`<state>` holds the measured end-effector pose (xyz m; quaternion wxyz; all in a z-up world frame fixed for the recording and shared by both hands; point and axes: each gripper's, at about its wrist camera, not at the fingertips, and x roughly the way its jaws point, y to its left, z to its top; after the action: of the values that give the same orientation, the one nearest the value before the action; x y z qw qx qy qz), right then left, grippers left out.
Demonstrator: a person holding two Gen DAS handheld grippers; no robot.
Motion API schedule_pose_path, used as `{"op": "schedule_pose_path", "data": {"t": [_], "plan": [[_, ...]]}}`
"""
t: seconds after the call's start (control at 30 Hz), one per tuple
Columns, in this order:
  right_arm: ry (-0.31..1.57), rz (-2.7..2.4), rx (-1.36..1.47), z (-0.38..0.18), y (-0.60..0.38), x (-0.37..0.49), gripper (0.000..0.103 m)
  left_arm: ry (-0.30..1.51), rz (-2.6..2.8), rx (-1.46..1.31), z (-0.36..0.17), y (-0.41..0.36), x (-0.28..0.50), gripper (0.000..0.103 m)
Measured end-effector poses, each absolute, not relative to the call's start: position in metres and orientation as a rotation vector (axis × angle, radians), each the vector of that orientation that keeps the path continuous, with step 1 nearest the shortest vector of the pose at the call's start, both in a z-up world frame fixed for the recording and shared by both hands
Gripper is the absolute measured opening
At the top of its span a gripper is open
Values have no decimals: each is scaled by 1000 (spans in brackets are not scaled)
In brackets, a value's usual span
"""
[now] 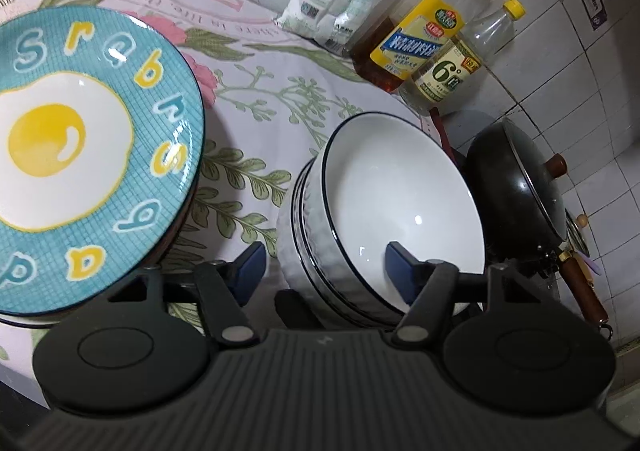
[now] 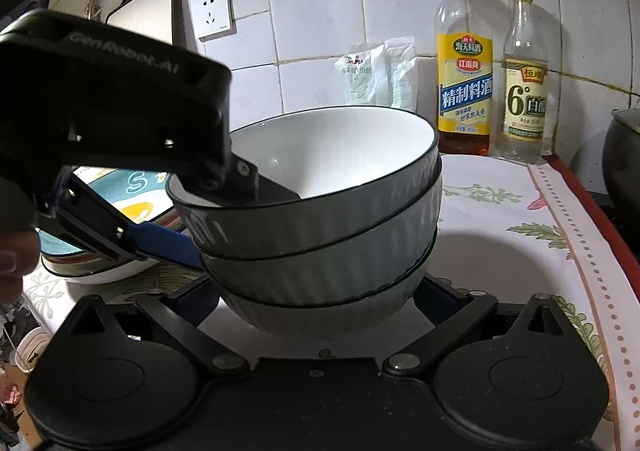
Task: Organize plates and bowls
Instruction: 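Close both grippers on the rim of the three-bowl stack, then lift the bowl stack with both grippers and carry it over the egg plates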
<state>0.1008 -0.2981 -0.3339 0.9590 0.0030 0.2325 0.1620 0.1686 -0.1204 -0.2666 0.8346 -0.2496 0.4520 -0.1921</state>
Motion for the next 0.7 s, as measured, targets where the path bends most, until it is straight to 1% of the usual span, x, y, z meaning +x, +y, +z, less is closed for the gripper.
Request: {"op": "schedule_pose_path", "data": {"t": [0.07, 0.23, 0.43, 0.7], "plan": [[488, 342, 14, -336, -299, 106, 103, 965, -404, -521, -270, -124, 170, 57], [498, 349, 6, -337, -295, 112, 103, 949, -382, -499, -272, -128, 172, 51], [481, 353, 13, -337, -295, 107, 102, 942, -378, -504, -273, -127, 172, 49], [479, 349, 4, -335, -295, 106, 102, 947, -381, -504, -271, -127, 169, 49]]}}
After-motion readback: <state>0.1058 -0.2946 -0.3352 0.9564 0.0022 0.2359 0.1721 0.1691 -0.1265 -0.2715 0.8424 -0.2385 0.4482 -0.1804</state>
